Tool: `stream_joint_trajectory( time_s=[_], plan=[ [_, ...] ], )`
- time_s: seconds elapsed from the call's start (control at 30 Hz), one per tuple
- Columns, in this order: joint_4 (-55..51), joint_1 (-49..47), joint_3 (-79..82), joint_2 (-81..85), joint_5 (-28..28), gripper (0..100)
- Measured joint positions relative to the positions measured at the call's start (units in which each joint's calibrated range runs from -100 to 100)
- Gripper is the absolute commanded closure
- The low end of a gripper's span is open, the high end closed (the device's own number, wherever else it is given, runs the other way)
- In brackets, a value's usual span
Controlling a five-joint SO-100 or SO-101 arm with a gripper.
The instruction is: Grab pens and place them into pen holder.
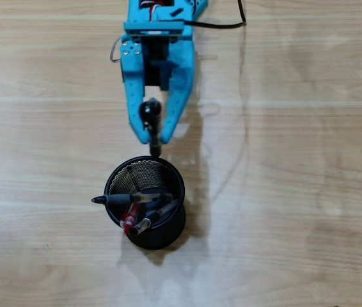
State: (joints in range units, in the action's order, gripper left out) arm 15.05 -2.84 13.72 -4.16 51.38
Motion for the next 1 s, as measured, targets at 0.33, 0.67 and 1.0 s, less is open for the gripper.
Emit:
stream_joint_trajectory(
  time_s=[0.33,0.67,1.0],
  plan=[
    [10.2,4.5,1.5,-9.4,3.2,98],
    [15.0,3.9,0.3,-18.2,3.6,98],
    [15.1,2.2,-0.5,-19.2,4.5,88]
  ],
)
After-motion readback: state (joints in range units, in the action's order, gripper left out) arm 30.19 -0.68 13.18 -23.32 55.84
